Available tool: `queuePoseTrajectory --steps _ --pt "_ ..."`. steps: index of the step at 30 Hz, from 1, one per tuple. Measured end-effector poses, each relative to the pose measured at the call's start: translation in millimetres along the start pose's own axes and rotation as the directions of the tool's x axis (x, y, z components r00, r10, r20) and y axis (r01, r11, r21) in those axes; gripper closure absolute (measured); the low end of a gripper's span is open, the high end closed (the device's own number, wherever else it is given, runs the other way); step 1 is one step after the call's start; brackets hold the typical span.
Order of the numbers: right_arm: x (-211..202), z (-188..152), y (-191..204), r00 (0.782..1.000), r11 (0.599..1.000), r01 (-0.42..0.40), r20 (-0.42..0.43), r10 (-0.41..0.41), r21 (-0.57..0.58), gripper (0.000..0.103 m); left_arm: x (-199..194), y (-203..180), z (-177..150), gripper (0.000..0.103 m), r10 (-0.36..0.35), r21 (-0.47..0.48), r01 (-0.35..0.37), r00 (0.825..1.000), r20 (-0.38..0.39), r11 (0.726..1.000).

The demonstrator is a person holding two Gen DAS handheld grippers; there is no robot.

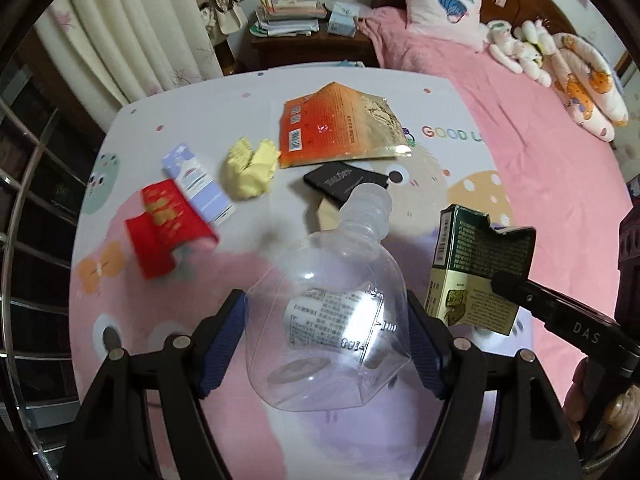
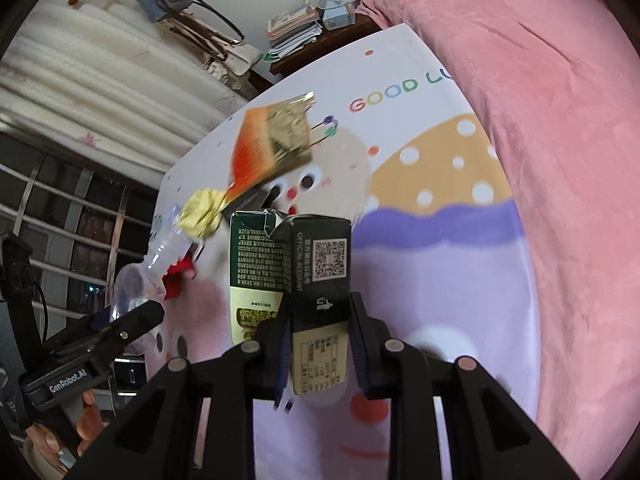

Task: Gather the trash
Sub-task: 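Carry box and bottle down over the wastebasket and open both tools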

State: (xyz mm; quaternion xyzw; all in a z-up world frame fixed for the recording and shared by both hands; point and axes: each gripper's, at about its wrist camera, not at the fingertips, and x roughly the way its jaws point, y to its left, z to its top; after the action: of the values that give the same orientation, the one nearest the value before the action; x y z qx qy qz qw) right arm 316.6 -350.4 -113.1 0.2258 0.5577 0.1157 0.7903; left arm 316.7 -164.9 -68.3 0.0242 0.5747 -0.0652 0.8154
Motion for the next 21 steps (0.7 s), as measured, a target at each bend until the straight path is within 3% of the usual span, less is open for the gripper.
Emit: queuePoseTrajectory --steps 4,11,16,21 --pt "-20.5 -40.7 19.6 1.000 0.999 0.013 0.019 -0.012 -0.030 0.078 -34.5 18.5 -37.4 0.029 -0.025 0.015 0.024 0.999 0.045 1.000" --pt "-59.7 -138.8 69.4 0.992 0.998 0.052 0.115 -0.047 -0.037 0.078 -93.2 64.4 -130.5 0.029 -0.081 0.085 0.072 0.991 0.109 0.994" --pt "-75.9 -226.3 102.7 0.984 0.997 0.073 0.162 -0.074 0.008 0.078 -116.2 90.6 -194.0 0.029 -0.107 0.164 0.086 0.987 0.122 0.983" --pt "-78.4 -299.6 123.8 0.982 0.992 0.119 0.143 -0.122 0.036 0.078 -125.5 110.9 -257.2 0.029 -0.134 0.219 0.109 0.986 0.102 0.969"
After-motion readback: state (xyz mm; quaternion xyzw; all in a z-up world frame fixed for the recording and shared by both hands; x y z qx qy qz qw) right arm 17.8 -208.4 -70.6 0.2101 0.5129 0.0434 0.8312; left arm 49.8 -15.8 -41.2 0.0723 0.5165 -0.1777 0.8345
